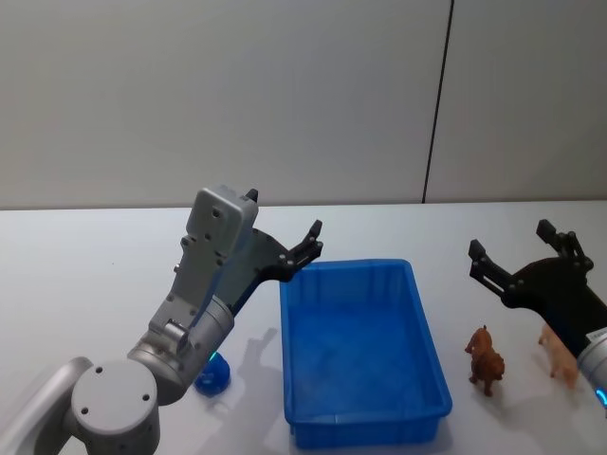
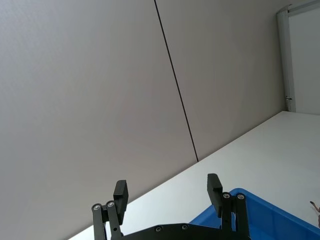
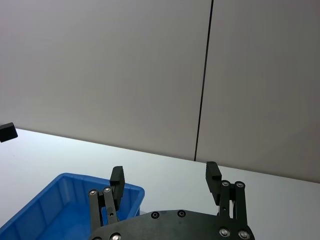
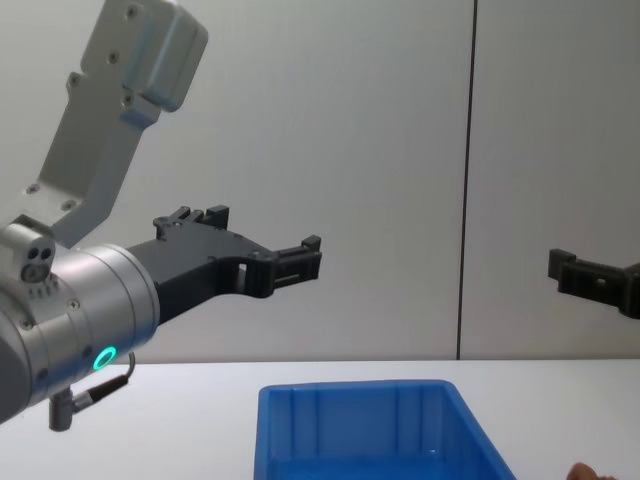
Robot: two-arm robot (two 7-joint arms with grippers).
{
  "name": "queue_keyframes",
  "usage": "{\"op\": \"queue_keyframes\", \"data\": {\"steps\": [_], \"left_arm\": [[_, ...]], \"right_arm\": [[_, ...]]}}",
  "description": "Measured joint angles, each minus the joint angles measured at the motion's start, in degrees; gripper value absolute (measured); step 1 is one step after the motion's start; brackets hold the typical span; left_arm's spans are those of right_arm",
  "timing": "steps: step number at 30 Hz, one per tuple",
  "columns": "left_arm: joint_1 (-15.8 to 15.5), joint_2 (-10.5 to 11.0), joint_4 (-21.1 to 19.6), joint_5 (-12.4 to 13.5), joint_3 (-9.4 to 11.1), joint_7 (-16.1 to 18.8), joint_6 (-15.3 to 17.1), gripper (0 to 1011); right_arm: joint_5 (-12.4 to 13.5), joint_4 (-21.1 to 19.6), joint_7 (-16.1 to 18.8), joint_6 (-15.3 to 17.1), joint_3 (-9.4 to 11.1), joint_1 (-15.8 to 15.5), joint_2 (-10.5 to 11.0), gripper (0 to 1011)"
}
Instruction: Pick up the two dolls from the table and place them into the box.
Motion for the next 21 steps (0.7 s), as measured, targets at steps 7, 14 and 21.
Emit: {"op": "queue_keyframes", "data": {"steps": [7, 14, 21], "left_arm": [[0.0, 0.0, 0.0, 0.0, 0.0, 0.0, 0.0, 1001], [0.0, 0.0, 0.0, 0.0, 0.0, 0.0, 0.0, 1001], [0.0, 0.0, 0.0, 0.0, 0.0, 0.0, 0.0, 1001]], "right_arm": [[0.0, 0.0, 0.0, 0.0, 0.0, 0.0, 0.0, 1001], [0.0, 0.0, 0.0, 0.0, 0.0, 0.0, 0.0, 1001], [0.0, 0.0, 0.0, 0.0, 0.0, 0.0, 0.0, 1001]]}}
